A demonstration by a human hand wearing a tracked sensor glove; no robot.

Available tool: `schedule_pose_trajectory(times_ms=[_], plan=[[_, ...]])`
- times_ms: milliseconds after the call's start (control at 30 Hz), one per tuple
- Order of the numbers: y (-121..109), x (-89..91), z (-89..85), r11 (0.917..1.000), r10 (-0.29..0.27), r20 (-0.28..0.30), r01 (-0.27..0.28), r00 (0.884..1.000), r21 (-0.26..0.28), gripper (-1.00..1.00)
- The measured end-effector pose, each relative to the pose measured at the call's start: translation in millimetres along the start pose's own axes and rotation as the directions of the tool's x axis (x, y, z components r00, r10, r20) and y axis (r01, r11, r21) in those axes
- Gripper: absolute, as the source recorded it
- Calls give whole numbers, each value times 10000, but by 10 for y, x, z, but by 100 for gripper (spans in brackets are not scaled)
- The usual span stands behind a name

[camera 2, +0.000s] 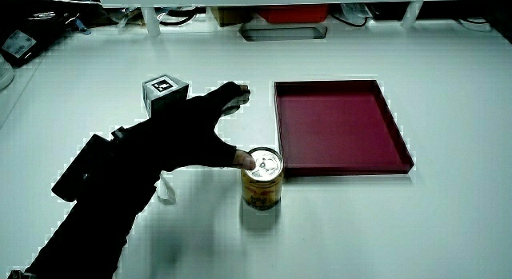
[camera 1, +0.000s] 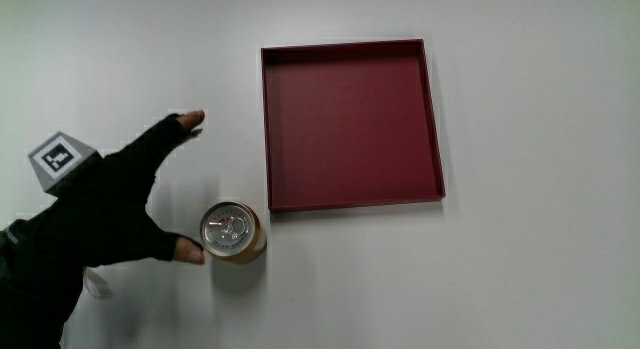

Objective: Pick red bull from desk

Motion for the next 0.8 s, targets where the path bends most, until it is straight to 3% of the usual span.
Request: schedule_pose_trajectory(times_ms=[267,367,500,800], plan=[[32,-128,-197,9995,100,-593,-118,9982,-297,0],[47,-142,-279,9996,148,-382,-158,9992,-251,0],[63,-191,-348,9996,-249,-839,238,9962,-141,0],[65,-242,-388,9994,-329,-665,326,9972,-62,0]])
